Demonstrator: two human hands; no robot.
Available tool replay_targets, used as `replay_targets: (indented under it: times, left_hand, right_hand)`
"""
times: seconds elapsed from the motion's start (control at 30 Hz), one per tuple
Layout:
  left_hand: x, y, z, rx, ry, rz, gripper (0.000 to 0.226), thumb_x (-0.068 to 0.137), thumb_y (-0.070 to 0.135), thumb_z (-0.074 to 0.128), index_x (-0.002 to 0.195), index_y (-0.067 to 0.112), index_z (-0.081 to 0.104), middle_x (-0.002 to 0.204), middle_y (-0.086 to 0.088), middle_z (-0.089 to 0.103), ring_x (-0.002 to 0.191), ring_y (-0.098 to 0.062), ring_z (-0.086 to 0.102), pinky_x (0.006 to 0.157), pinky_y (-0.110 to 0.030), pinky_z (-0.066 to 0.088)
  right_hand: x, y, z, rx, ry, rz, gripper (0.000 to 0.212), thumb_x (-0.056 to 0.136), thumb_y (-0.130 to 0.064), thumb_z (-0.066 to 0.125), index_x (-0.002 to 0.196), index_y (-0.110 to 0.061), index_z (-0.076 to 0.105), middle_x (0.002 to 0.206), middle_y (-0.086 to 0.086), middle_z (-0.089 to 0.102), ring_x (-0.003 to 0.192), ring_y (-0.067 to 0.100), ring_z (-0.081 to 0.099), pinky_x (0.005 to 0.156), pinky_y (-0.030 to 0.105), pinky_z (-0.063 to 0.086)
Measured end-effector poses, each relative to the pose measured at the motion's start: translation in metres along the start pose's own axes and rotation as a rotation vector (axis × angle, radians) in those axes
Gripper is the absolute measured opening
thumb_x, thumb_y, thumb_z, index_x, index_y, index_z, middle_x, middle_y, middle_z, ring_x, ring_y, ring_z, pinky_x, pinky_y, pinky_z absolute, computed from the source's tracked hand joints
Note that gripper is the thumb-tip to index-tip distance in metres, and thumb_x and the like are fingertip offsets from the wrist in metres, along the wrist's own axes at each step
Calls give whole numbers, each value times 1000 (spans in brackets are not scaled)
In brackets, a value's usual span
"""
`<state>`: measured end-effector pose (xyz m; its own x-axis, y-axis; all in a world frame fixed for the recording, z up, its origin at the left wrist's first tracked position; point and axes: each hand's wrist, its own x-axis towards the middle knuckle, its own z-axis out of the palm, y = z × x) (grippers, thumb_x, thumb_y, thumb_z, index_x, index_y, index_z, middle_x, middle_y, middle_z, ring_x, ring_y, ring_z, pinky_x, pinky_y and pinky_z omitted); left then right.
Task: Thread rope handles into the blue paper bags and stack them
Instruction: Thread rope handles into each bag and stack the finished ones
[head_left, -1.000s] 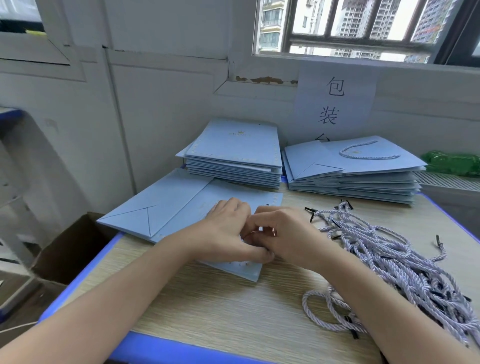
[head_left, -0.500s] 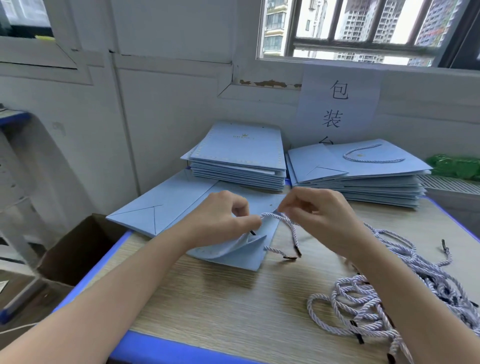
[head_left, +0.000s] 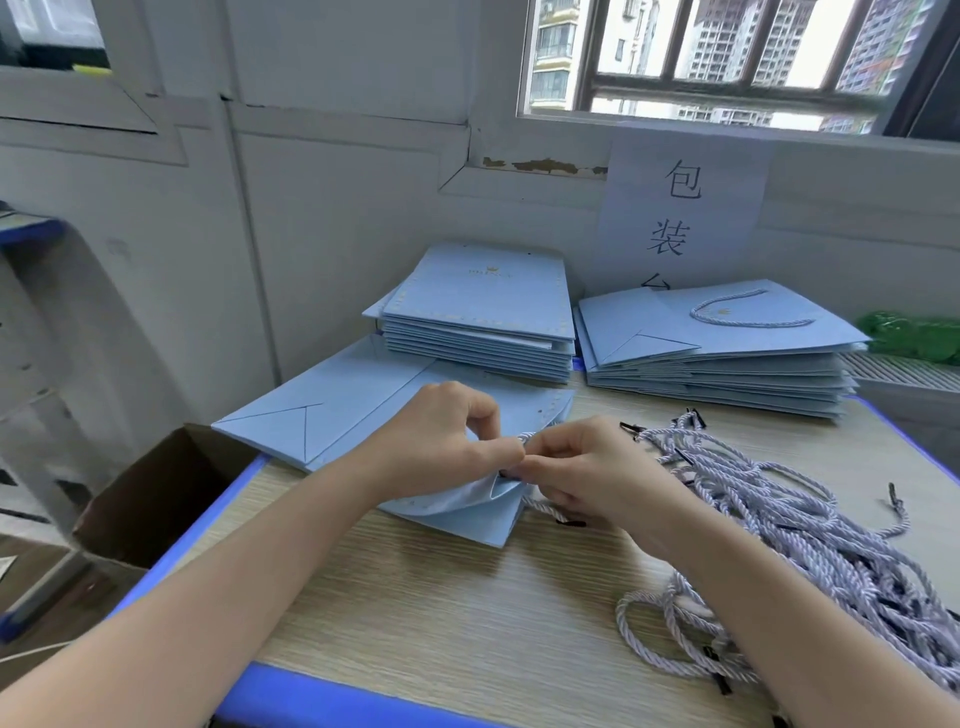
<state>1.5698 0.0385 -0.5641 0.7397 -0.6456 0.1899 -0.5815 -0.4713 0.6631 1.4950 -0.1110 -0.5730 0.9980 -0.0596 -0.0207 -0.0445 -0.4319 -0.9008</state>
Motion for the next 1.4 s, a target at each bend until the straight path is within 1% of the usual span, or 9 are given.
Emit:
replay_targets:
  times: [0.17, 0.3, 0.5, 0.67, 0.8, 0.93, 1.1, 1.27, 1.4]
  left_hand:
    - [3, -4, 5, 21, -19, 26, 24, 63, 46, 56, 71, 24, 63, 79, 13, 64, 88, -1, 57, 97, -37, 46]
    - [5, -3, 10, 71, -128, 42, 39, 60, 52, 53, 95, 35, 54, 114, 12, 56, 110, -3, 48, 93, -25, 37]
    - [6, -6, 10, 131, -220, 32, 51, 70, 47, 52, 119, 33, 50, 125, 12, 47, 115, -4, 41, 95, -23, 31]
    - [8, -13, 9, 135, -100, 53, 26, 93, 33, 56, 117, 23, 58, 122, 8, 57, 115, -5, 50, 92, -18, 35]
    - [9, -13, 9, 120, -82, 51, 25, 97, 15, 47, 118, 19, 60, 122, 5, 57, 115, -7, 50, 93, -18, 34]
    - [10, -14, 9, 165, -103, 68, 34, 97, 7, 41, 125, 19, 56, 128, 4, 51, 118, -9, 45, 90, -16, 30]
    - [11, -18, 11, 207, -140, 31, 41, 99, 17, 40, 140, 22, 43, 153, 8, 28, 141, -8, 22, 108, -20, 17]
    - [10, -18, 12, 257, -157, 15, 47, 95, 47, 45, 137, 26, 45, 143, 10, 41, 131, -8, 36, 99, -19, 25]
    - [9, -18, 9, 286, -119, 35, 53, 85, 56, 58, 129, 28, 50, 118, 9, 46, 117, -9, 42, 98, -26, 33]
  right_hand:
    - [6, 0, 0, -114, -2, 4, 14, 80, -14, 70, 69, -8, 64, 48, -3, 46, 45, 9, 37, 45, 20, 28]
    - [1, -5, -23, -314, -37, 14, 15, 82, -15, 67, 68, -11, 62, 46, -6, 48, 42, 9, 41, 47, 24, 32]
    - [-6, -4, -61, -297, 175, 22, 14, 83, -10, 61, 70, -7, 60, 44, -7, 47, 39, 7, 39, 45, 21, 31]
    - [-7, -4, -57, -268, 89, 39, 25, 86, -13, 56, 63, -9, 62, 48, 0, 47, 41, 10, 38, 42, 15, 30]
    - [-3, 4, -58, -591, 188, 25, 15, 84, -19, 57, 74, -13, 66, 61, -4, 56, 55, 10, 45, 53, 24, 33]
    - [0, 9, -58, -641, 157, 76, 8, 84, -19, 56, 90, -25, 59, 71, -7, 55, 63, 10, 51, 59, 27, 39]
    - [2, 15, -59, -736, 167, 100, 12, 83, -22, 58, 91, -31, 56, 73, -9, 55, 73, 17, 57, 73, 38, 50]
    - [1, 12, -56, -770, 102, 48, 18, 85, -21, 55, 97, -31, 64, 75, -12, 52, 71, 9, 49, 69, 31, 44]
    - [2, 13, -55, -721, 102, -6, 13, 84, -17, 58, 89, -26, 67, 74, -9, 56, 65, 5, 47, 60, 22, 37]
